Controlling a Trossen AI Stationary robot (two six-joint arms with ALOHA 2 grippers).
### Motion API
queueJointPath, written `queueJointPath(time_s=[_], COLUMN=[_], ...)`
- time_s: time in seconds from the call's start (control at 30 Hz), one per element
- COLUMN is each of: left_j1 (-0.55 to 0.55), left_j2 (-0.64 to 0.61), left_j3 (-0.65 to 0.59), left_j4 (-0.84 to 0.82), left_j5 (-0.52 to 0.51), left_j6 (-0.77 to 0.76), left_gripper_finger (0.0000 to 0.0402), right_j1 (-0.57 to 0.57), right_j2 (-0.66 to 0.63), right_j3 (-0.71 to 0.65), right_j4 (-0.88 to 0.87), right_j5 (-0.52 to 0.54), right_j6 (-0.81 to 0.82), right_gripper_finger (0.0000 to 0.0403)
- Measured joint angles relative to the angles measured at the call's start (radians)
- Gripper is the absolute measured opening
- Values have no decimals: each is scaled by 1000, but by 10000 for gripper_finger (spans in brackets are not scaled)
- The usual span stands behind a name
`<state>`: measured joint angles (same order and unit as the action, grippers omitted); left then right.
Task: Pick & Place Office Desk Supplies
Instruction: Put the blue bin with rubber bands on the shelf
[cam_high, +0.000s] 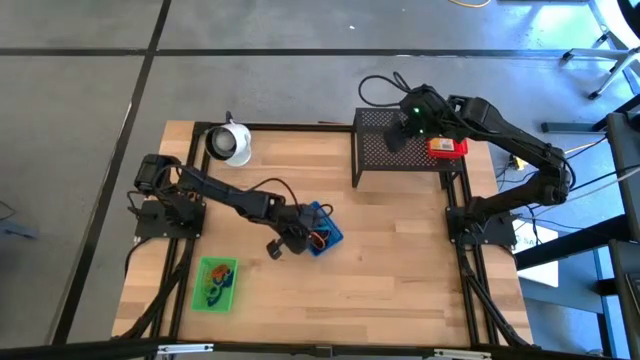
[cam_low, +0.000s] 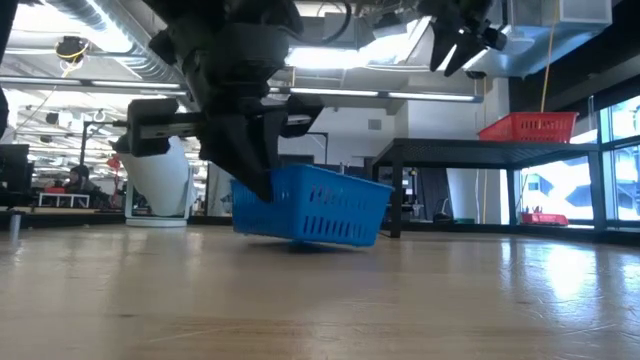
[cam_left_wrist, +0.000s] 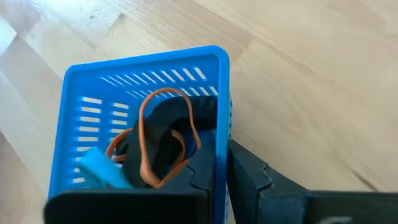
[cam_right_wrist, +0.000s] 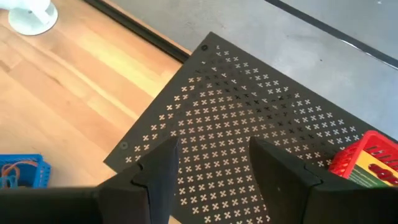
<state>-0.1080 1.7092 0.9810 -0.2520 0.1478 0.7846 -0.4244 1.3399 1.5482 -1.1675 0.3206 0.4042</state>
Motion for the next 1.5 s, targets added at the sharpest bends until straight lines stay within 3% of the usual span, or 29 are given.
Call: queueJointPath(time_s=[0.4, 0.7, 0.83, 1.1, 1.37, 1.5], left_j1=[-16, -62, -96, -181, -237, -273], left_j2=[0, -129, -224, -368, -416, -417], left_j3=[0, 0, 1, 2, 2, 2], left_j4=[0, 6, 10, 9, 7, 8], left_j5=[-26, -262, -370, -521, -518, -517], left_j6=[-245, -346, -521, -975, -1346, -1435], left_gripper_finger=[95, 108, 110, 105, 104, 107], right_j1=[17, 18, 45, 219, 445, 536], right_j2=[0, 0, 0, -1, 0, 0], right_j3=[0, 0, 0, -29, -193, -333], right_j4=[0, 0, 0, 51, 216, 381], right_j5=[0, -155, -179, -195, -420, -460], right_j6=[3, -106, -153, -312, -525, -649], right_gripper_finger=[197, 197, 197, 196, 197, 197])
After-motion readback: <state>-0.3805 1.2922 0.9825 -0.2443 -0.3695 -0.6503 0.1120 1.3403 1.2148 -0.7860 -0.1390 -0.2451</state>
